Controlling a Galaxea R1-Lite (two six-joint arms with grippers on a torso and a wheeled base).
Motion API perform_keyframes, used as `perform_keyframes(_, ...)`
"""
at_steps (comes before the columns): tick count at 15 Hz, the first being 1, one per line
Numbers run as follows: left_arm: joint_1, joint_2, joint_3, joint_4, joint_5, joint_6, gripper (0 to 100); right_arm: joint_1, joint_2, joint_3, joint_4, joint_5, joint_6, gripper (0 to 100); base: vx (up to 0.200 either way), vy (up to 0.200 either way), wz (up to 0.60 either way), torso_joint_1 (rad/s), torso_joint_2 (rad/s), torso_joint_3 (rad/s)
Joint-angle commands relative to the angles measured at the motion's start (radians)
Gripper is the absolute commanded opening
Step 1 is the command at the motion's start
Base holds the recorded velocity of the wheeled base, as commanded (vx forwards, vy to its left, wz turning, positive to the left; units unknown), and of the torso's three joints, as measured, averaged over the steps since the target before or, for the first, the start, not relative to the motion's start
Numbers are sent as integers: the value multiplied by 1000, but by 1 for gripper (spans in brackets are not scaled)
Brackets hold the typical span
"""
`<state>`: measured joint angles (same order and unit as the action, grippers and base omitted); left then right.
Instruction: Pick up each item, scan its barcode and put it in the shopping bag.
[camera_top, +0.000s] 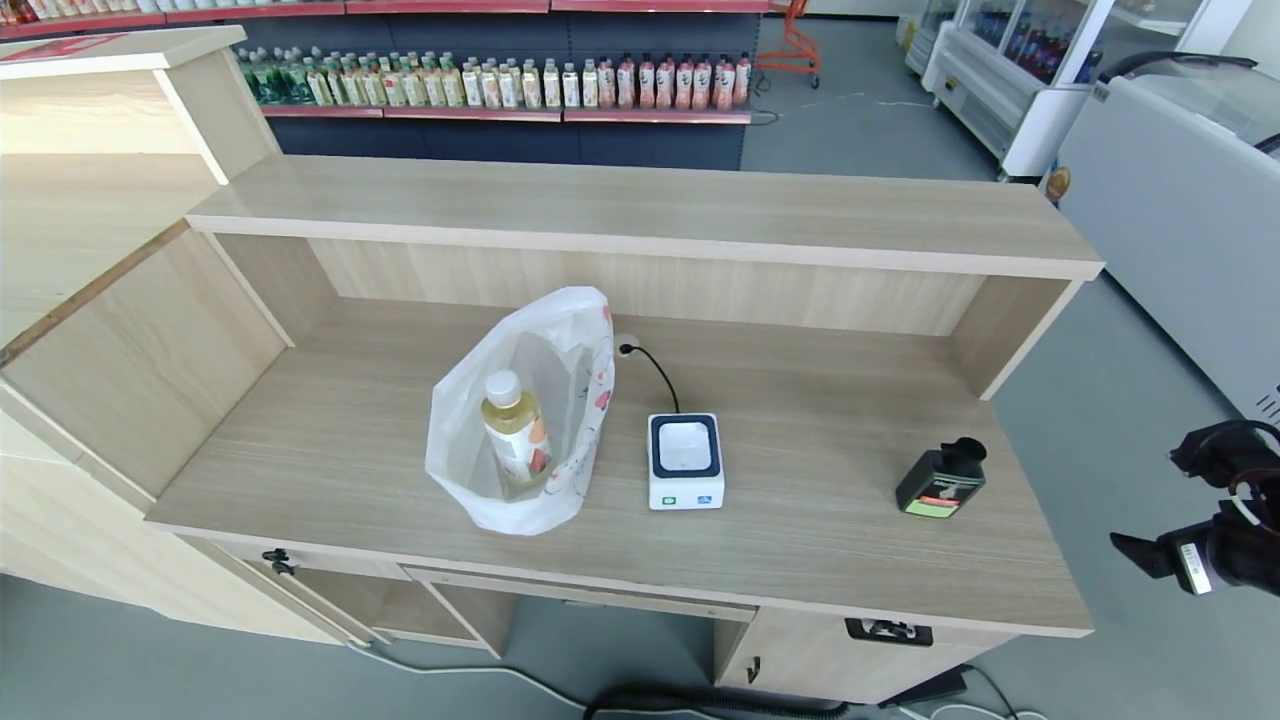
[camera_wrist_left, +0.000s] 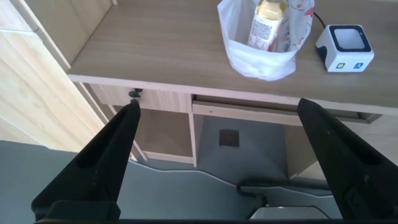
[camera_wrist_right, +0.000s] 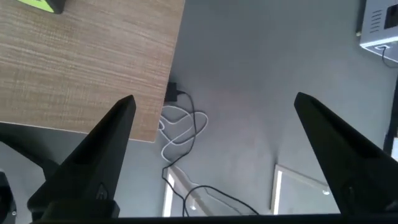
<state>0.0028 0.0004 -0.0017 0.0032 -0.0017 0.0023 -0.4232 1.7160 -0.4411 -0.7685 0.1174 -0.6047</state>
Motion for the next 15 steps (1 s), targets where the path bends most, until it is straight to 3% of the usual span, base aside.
perform_keyframes(1, 0, 0, 0, 0, 0, -4, 100, 46, 65, -44, 2, 5, -14, 100, 200, 0, 0, 2, 2, 2)
perform_keyframes(6, 0, 0, 0, 0, 0, -2, 100, 233, 163, -110, 2, 51, -1, 100, 0, 0, 0, 0, 0, 0)
perform_keyframes(15, 0, 0, 0, 0, 0, -2, 100, 412, 284, -225, 3, 47, -102, 100, 0, 0, 0, 0, 0, 0)
